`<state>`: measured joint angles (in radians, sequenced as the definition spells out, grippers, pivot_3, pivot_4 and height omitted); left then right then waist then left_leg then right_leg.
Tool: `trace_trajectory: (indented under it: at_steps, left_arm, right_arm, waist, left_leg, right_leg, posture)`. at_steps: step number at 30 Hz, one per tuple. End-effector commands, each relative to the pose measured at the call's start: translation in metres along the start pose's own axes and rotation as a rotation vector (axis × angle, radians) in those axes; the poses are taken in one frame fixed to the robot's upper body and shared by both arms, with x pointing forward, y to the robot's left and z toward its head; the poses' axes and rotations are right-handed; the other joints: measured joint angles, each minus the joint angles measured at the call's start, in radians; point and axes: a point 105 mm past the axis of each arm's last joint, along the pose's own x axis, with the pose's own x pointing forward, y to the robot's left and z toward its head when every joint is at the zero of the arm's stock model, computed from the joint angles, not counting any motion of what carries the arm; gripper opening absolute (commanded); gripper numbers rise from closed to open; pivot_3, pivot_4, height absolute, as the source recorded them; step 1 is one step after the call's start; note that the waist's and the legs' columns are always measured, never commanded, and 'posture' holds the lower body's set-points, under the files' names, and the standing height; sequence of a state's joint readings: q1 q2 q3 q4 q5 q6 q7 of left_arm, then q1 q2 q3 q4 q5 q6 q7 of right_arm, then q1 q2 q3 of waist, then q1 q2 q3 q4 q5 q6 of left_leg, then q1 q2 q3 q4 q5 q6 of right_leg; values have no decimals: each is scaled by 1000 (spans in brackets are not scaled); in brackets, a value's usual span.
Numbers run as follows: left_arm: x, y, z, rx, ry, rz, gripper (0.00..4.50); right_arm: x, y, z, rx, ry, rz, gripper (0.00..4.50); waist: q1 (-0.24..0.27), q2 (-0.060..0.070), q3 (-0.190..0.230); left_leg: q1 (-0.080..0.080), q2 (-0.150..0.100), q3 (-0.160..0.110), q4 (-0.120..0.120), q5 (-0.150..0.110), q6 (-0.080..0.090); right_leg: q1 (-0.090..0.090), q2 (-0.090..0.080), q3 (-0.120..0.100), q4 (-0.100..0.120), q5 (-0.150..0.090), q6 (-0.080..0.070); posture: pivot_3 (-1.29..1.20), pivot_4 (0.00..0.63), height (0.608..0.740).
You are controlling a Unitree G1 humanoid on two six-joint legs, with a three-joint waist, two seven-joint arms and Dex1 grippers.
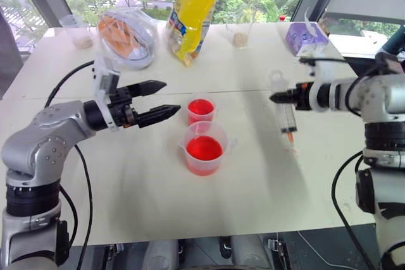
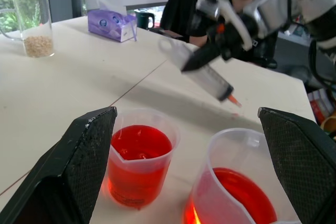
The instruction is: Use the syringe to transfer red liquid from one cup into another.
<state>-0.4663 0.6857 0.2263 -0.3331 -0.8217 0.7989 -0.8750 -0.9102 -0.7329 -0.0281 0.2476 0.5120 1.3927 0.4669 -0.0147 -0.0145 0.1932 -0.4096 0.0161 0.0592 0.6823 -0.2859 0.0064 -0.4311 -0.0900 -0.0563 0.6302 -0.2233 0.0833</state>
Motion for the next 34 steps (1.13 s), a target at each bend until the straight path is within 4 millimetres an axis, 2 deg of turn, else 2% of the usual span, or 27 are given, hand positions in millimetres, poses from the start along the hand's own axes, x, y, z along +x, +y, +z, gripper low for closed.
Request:
trace_trajectory:
  at_steps: [1, 8, 10, 11, 13, 14, 15, 20, 24, 26, 28, 34]
  left_arm:
    - [-1, -7, 8, 37, -23, -11, 4450]
    - [-3, -14, 2, 24, 9, -25, 4450]
    - [-4, -16, 0, 20, 18, -29, 4500]
    - [-5, -17, -1, 19, 24, -29, 4500]
    - [-7, -18, -1, 17, 30, -30, 4500]
    - [-8, -19, -1, 16, 33, -30, 4500]
    - [-8, -19, -2, 14, 36, -30, 4500]
    - [-11, -22, -3, 3, 51, -33, 4500]
    - [-15, -25, 0, 2, 58, -37, 4500]
    - [-18, -28, 0, -3, 67, -36, 4500]
    - [-21, -32, 0, -10, 77, -36, 4500]
    - [-27, -40, -1, -27, 89, -32, 4500]
  right_arm:
    - [-5, -7, 6, 4, -17, -46, 1403]
    - [15, -11, -14, 47, 42, -53, 1403]
    - [17, -10, -16, 51, 48, -48, 2431]
    - [17, -10, -17, 50, 49, -44, 2791]
    - [17, -8, -16, 50, 48, -36, 3961]
    - [17, -7, -15, 49, 45, -32, 4336]
    - [16, -7, -14, 44, 40, -31, 4430]
    - [1, 0, -2, -49, -12, -11, 4430]
    - [-25, 30, 10, -222, -111, 129, 4430]
    - [-46, 56, 12, -322, -165, 259, 4430]
    - [-67, 78, 7, -421, -198, 378, 4430]
    - [-106, 109, -14, -551, -242, 596, 4430]
  waist:
    - [1, 0, 0]
    - [2, 0, 0]
    - [2, 0, 0]
    - [2, 0, 0]
    - [2, 0, 0]
    - [2, 0, 0]
    - [2, 0, 0]
    - [2, 0, 0]
    - [4, 0, 0]
    - [3, 0, 0]
    - [3, 0, 0]
    - [5, 0, 0]
  left_leg:
    - [0, 0, 0, 0, 0, 0]
    - [0, 0, 0, 0, 0, 0]
    - [0, 0, 0, 0, 0, 0]
    - [0, 0, -1, 0, 0, 0]
    - [0, 0, -1, 0, 0, 0]
    - [0, 0, -1, 0, 0, 0]
    - [0, 0, -1, 0, 0, 0]
    - [0, 0, -1, 0, 0, 0]
    - [-1, 0, -1, 0, 0, 0]
    - [-1, 0, -1, 0, 0, 0]
    - [0, 1, -2, 0, 0, 0]
    - [0, 1, -2, 0, 0, 0]
  right_leg:
    - [0, 1, 0, 0, 0, 0]
    - [0, 1, 0, 0, 0, 0]
    - [0, 1, 0, 0, 0, 0]
    - [0, 1, 0, 0, 0, 0]
    - [0, 1, 0, 0, 0, 0]
    - [0, 1, 0, 0, 0, 0]
    - [0, 1, 0, 0, 0, 0]
    - [0, 1, 0, 0, 0, 0]
    - [0, 1, 0, -1, 0, 0]
    - [0, 1, 0, -1, 0, 0]
    - [0, 1, 0, -1, 0, 0]
    - [2, 1, 0, -1, -1, 0]
  posture:
    - [0, 150, 740]
    - [0, 150, 740]
    - [0, 150, 740]
    - [0, 150, 740]
    - [0, 150, 740]
    - [0, 150, 740]
    - [0, 150, 740]
    - [0, 150, 740]
    - [0, 150, 740]
    - [0, 150, 740]
    - [0, 150, 740]
    - [0, 150, 740]
